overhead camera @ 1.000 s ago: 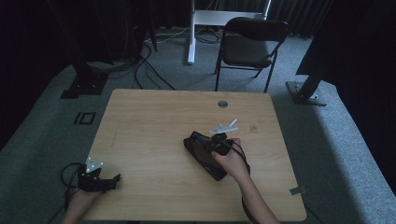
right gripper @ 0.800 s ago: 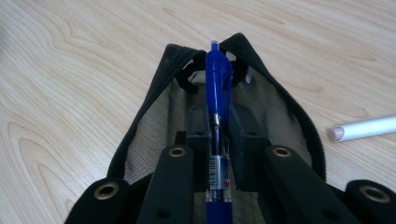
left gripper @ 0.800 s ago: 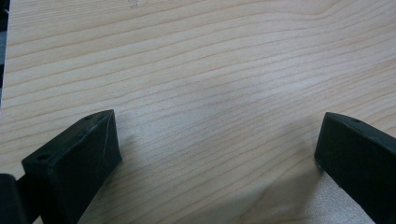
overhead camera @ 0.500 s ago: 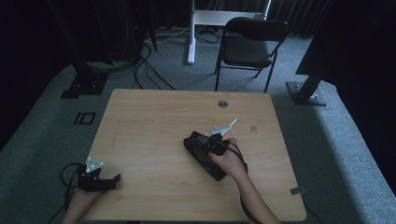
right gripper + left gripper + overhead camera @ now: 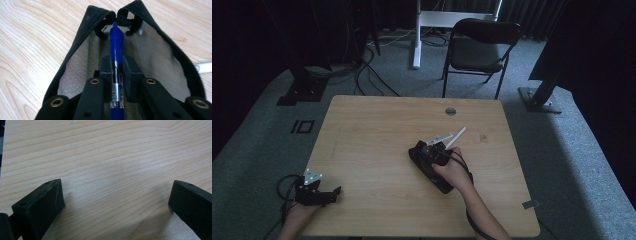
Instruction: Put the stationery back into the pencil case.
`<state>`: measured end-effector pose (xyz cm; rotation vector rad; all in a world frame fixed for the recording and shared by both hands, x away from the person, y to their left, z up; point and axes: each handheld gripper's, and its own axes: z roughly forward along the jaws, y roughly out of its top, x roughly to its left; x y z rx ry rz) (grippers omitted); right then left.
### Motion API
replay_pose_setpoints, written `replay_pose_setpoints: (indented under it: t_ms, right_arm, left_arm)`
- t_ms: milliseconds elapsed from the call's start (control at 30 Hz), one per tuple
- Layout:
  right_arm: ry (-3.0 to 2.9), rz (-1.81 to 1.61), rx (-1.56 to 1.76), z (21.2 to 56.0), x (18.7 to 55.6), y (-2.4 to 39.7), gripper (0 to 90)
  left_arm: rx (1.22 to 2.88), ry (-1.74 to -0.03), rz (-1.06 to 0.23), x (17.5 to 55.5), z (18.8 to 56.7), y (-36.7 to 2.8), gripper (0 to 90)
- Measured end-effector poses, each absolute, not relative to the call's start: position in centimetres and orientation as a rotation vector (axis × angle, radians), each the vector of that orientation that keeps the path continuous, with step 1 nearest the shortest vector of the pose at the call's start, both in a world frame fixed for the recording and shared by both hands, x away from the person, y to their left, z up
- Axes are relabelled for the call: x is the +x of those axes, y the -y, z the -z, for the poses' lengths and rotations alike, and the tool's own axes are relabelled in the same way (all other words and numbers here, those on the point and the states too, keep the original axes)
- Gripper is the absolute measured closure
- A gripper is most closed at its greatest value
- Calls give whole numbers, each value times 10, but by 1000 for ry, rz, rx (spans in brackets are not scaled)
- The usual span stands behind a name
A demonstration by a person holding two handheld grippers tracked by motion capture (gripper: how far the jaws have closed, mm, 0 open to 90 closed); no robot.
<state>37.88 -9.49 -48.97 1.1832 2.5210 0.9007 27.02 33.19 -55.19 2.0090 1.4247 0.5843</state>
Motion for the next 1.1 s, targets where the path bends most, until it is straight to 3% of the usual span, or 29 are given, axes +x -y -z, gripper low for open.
replay_pose_setpoints:
  t_ms: [1100]
  right_arm:
    - [-2526,-895,1211,494,385,91,768]
  left_arm:
    - [2009,-1423,-584,270,552,-332,1]
